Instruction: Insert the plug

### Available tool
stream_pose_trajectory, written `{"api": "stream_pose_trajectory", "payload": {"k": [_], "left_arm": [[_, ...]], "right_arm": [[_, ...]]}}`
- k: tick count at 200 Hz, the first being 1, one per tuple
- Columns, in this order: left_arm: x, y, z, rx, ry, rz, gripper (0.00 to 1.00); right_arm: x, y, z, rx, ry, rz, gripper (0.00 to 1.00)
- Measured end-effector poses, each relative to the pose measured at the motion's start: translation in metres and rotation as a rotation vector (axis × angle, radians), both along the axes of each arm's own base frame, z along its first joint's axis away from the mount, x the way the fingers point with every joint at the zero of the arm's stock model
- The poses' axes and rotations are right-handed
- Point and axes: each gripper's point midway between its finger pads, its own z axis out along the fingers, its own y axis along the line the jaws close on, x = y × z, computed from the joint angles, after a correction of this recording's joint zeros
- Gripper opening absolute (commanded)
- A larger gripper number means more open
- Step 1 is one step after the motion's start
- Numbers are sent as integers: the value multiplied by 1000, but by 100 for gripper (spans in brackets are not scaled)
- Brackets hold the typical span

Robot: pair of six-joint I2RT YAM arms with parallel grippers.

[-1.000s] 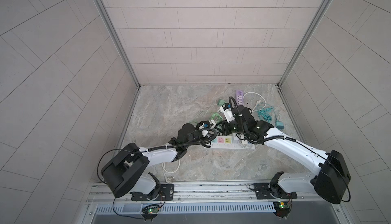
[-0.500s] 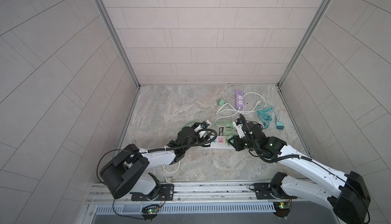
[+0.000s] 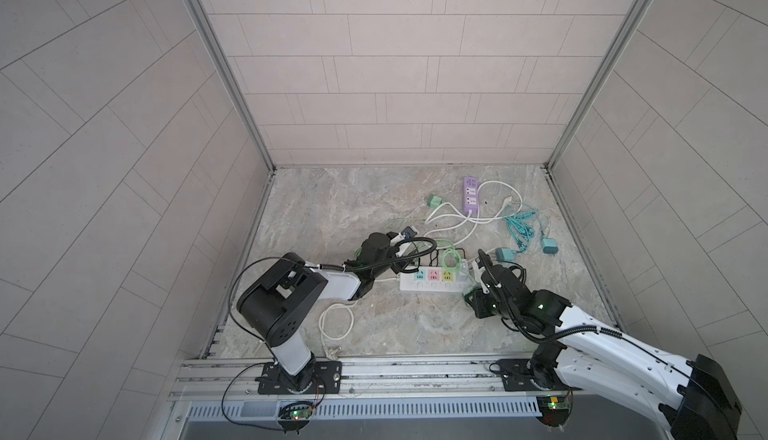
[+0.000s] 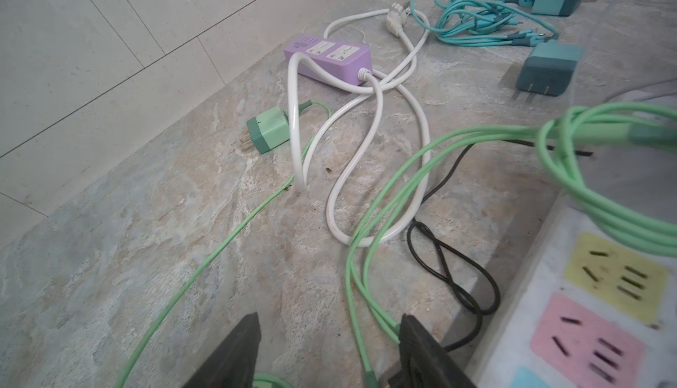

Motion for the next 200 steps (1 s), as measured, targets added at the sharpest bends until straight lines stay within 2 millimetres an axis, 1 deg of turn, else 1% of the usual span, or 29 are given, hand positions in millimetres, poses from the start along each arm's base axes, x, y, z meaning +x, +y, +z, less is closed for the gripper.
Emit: {"api": "stream_pose_trajectory", "payload": {"k": [13,29,55,89,103,112,152,175,200], "left_arm": [[5,0,-4,3,10,5,63],[9,-5,-7,3,21,-6,63],[13,-11,-4,1,28,-19,62],[20,-20,1,9,96,-29,61],[19,-20,0,8,134,-27,61],[16,-19,-5,13,173,-24,61],[-1,-11,-28,48,327,-4,59],[-7,-11,-32,36,373,-5,59],[-8,-13,-36,18,398,-10,59]], "right_arm": [[1,-3,-3,-16,4,-11,3],[2,-6,-6,-31,7,-25,3],[4,-10,-12,-56,27,-40,3],[6,-18,-20,-83,54,-70,4],[9,-22,-20,-86,53,-91,4],[11,-25,-20,-89,53,-107,4],[31,-36,-20,-116,59,-174,5],[44,-39,-19,-136,69,-192,5],[65,-41,-17,-173,80,-205,4]]}}
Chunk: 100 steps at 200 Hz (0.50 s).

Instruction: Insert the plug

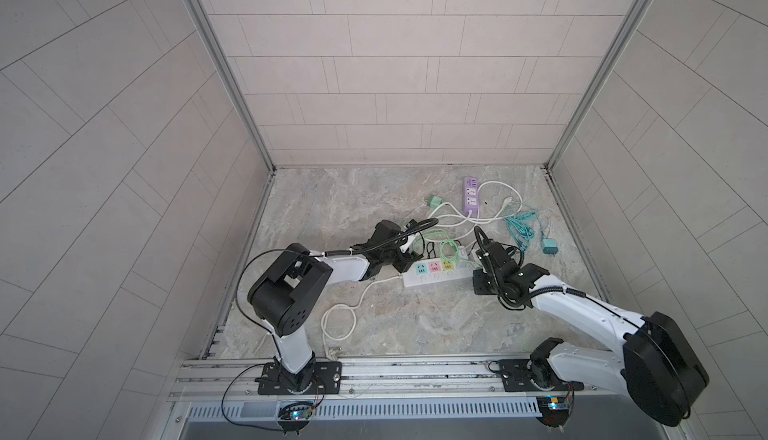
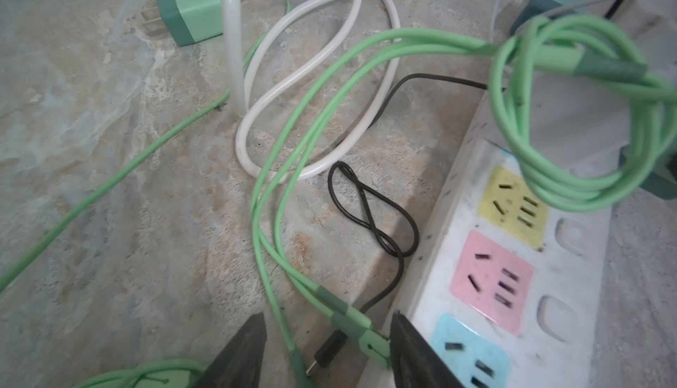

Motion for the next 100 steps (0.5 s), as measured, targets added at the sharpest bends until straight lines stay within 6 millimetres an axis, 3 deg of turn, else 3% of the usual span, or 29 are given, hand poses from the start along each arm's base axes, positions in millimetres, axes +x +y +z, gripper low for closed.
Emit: {"api": "stream_pose_trajectory", "payload": {"k": [34,71,100], "left_arm": [[3,4,1,-35,26,20,59],[13,15,-2,-78,69,71,58],[19,26,-12,-126,140,119,56]], "right_arm": [[40,2,2,-26,30,-21,4],[87,18,3,-16,40,-18,3],[105,32,4,19,29,8,3]]}}
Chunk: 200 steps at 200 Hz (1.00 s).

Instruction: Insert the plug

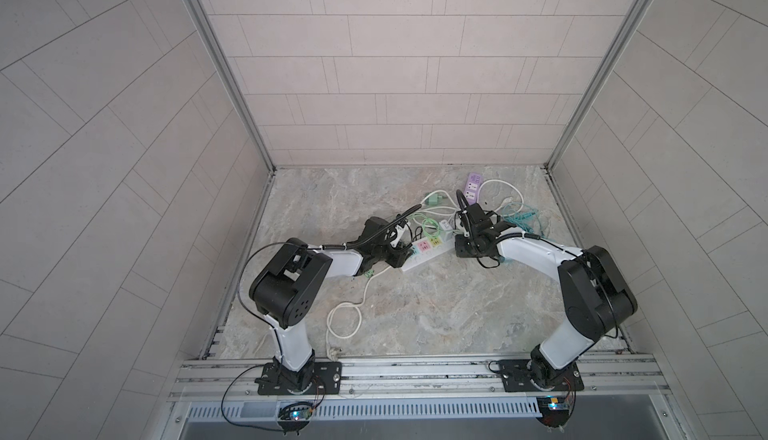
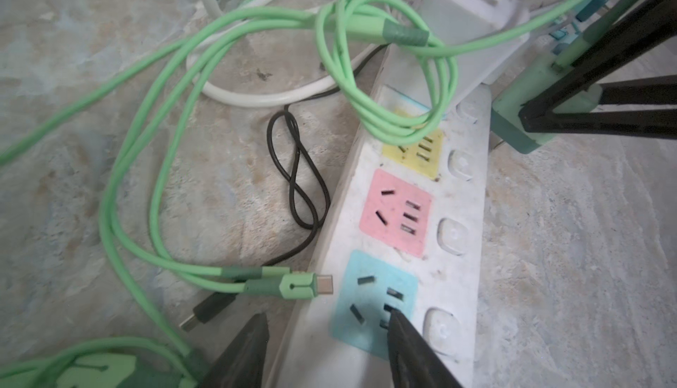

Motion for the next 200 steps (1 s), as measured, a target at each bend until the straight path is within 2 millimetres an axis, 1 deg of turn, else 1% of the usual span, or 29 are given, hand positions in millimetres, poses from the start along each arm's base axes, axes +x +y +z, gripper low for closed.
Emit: {"api": "stream_pose_trajectory", "payload": {"k": [23,33,51,74,90,105,121,133,155,170,185,200], "left_arm": [[2,5,-2,-35,12,21,57],[0,7,-3,-45,13,27,57],[-5,9,-3,-55,11,29,56],[-7,10,-3,-61,7,34,56],[-7,10,-3,-64,4,35,56],[-10,11,-2,-67,8,36,54],[-19,13,-1,-67,24,31,53],[-25,11,0,-75,35,19,50],[-32,6,-1,-94,66,5,47],[-39,0,-2,-106,88,-7,47],[-53,-10,-2,-103,103,-40,47],[-76,-25,1,-91,110,-95,47]], "right_arm": [[4,13,1,40,11,41,3],[4,20,1,61,19,63,3],[1,30,2,97,39,100,3],[-3,38,6,132,49,132,3],[-7,43,13,165,41,151,3],[-11,47,26,200,24,167,3],[-12,51,39,226,-4,178,3],[-12,53,46,236,-17,183,3],[-13,56,48,244,-14,186,3],[-12,57,49,240,-7,182,3],[-8,58,51,233,-9,172,3],[-7,57,51,223,-13,158,2]]}}
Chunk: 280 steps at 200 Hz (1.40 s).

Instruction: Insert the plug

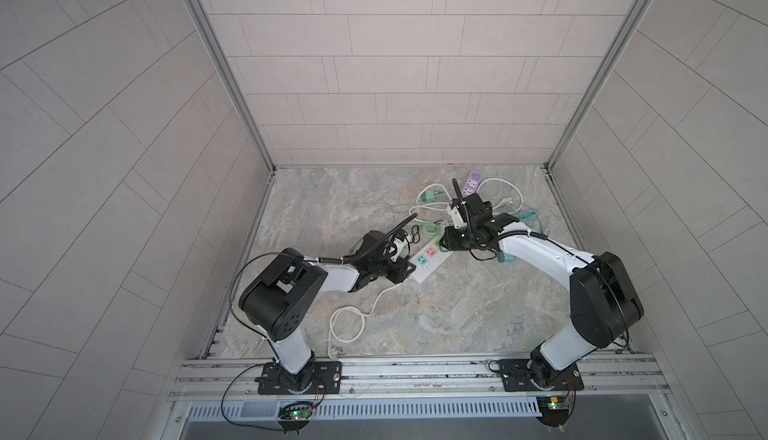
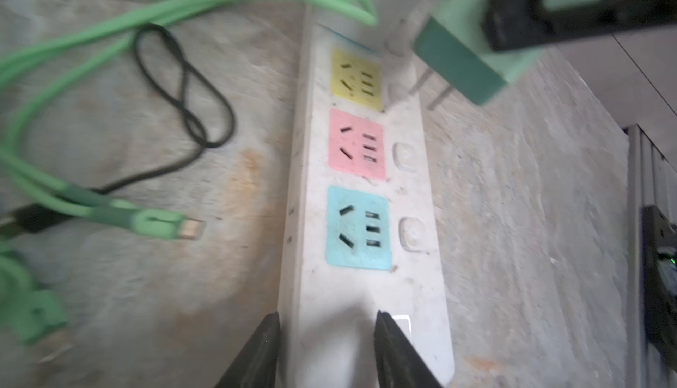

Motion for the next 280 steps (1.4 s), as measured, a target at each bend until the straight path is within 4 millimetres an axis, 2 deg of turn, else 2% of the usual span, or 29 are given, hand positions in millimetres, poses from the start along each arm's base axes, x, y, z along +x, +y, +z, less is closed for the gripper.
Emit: {"api": "stream_pose_trajectory", "payload": {"k": [29,56,85,109,135,171,218,249,280], "left_arm": [[-35,-17,12,-29,31,-60,47],[-47,-26,20,-55,54,-63,47],[-59,-37,16,-63,83,-73,47],[-64,-34,8,-49,92,-51,58],[-55,-21,3,-2,68,35,59],[-27,-8,23,-11,-3,179,62],[0,-17,22,-14,33,219,60],[-3,-30,10,-5,105,170,58],[-13,-32,2,-3,162,142,55]], "right_arm": [[-1,-6,-3,-21,5,-41,2],[-15,-14,-4,-50,2,-72,2],[-34,-23,11,-47,-37,-96,2],[-35,-26,19,-40,-63,-120,2],[-35,-28,11,-50,-50,-144,1],[-37,-25,-1,-62,-23,-153,1],[-34,-24,-2,-60,-28,-165,1],[-31,-24,-1,-57,-38,-177,1],[-29,-24,1,-58,-45,-179,1]]}}
